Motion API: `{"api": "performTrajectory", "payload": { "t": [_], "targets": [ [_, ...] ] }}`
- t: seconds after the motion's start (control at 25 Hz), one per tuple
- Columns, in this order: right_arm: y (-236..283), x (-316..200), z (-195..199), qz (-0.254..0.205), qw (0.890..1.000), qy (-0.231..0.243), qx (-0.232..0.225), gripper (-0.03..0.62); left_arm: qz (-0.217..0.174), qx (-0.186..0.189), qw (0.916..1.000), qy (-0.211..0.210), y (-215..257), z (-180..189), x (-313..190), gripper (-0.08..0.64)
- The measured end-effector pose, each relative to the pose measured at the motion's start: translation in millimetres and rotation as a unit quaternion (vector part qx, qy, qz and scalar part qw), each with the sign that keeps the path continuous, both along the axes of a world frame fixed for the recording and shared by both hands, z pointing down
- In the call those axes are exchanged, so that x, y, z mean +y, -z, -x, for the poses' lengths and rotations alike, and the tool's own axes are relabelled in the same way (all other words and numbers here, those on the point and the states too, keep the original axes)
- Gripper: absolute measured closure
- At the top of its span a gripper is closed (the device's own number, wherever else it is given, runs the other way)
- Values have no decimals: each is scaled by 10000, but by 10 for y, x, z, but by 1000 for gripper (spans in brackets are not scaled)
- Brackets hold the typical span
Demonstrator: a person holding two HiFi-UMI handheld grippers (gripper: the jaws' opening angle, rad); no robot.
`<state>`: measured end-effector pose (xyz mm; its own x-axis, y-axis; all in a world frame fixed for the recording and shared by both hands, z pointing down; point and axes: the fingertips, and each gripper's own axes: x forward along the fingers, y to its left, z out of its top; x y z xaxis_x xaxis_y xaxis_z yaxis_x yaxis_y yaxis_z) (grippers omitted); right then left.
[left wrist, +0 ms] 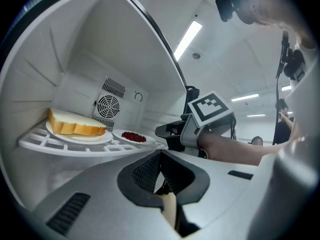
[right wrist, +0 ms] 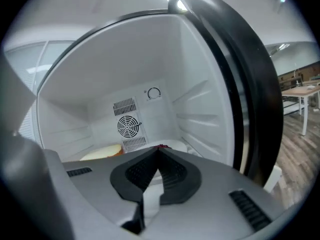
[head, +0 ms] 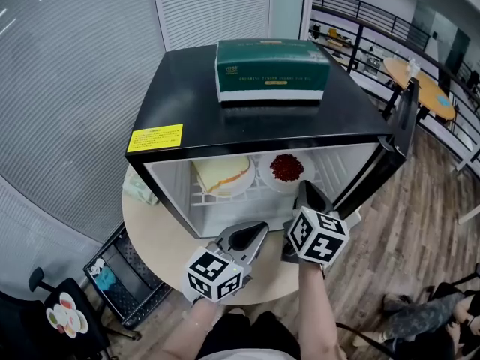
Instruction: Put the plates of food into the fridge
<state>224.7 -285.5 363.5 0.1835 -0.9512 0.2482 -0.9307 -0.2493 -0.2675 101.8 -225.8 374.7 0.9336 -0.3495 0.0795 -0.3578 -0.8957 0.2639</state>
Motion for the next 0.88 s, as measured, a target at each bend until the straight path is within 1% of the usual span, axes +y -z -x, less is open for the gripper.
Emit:
{"api": "performTrajectory", "payload": {
  "t": [0.04,0.12,0.2,0.36,0.72,0.88],
  "targets": [
    [23,21,27,-94,9999,105,9,588,-21,4,10000,6,13,-16,-8,555],
    [63,116,66,-257,9992,248,169,588,-55,12,10000,15,38,-48,-5,555],
    [42,270,118,-333,9984,351,303,588,-67,4,10000,29,44,-52,32,555],
    [-54,533,200,-300,9974,499,423,588,-111,-6,9999,75,48,-70,98,555],
    [-157,1067,495,-322,9952,816,435,588,-197,-92,9996,175,13,-120,357,555],
    [-353,1349,620,-230,9959,781,396,588,-155,-161,9995,220,-103,-93,570,555]
  ]
}}
